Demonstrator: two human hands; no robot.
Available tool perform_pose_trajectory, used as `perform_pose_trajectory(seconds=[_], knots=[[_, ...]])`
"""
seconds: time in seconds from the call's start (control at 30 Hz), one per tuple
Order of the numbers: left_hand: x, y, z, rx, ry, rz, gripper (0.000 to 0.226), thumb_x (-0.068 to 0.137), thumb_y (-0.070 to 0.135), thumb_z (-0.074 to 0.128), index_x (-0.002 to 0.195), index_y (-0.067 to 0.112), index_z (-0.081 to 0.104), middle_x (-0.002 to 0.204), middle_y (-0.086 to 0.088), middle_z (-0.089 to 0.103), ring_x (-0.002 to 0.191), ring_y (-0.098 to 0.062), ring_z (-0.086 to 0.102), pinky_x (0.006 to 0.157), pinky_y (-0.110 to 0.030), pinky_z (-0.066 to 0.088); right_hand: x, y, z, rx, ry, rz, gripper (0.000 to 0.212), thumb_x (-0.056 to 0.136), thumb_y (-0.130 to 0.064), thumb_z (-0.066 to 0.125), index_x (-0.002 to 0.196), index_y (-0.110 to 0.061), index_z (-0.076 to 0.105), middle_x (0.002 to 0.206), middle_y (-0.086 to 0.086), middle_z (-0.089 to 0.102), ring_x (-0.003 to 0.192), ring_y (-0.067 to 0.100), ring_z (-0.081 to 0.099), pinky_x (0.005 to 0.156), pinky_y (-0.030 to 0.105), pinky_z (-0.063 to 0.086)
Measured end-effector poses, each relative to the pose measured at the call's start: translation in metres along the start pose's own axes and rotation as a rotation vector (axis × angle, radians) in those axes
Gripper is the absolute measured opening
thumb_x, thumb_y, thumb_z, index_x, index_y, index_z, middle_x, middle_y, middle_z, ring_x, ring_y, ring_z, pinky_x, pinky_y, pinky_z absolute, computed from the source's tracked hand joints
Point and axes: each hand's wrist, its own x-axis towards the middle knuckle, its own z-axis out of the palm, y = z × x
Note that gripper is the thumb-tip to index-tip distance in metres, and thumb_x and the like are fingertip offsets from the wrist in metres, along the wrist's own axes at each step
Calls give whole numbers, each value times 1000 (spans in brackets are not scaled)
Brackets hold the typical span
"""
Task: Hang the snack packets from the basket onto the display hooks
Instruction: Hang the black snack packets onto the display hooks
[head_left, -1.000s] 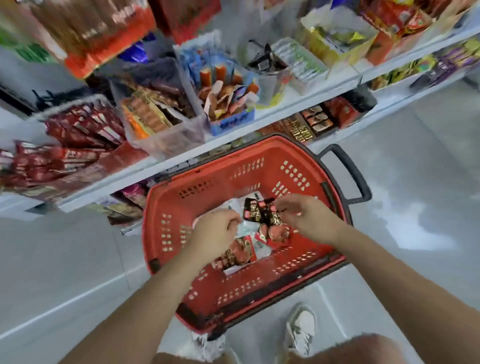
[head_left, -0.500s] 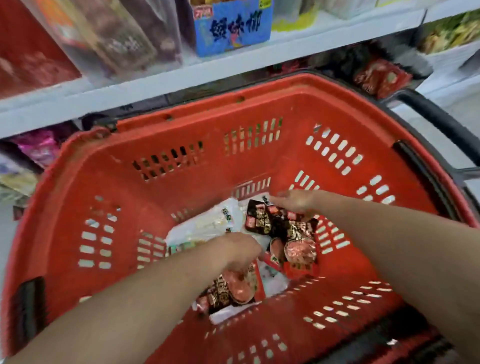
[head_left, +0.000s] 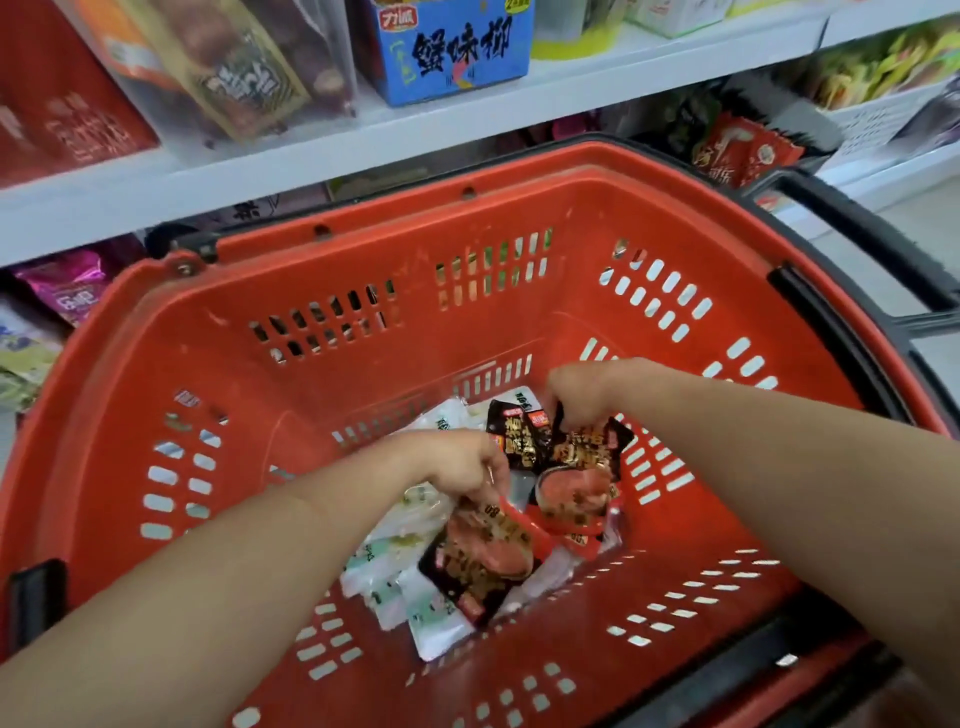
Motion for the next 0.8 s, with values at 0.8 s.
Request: perform_pose_trajectory(seconds=[0.8], knots=[[64,21,26,41,470,-146,61,83,41,69,135,20,46,124,-16,53,112,-31,51,91,-36,47,-87,-9,-79,-155,238,215,5,87,-4,50,87,-6,54,79,5,55,73,23,55,63,29,46]])
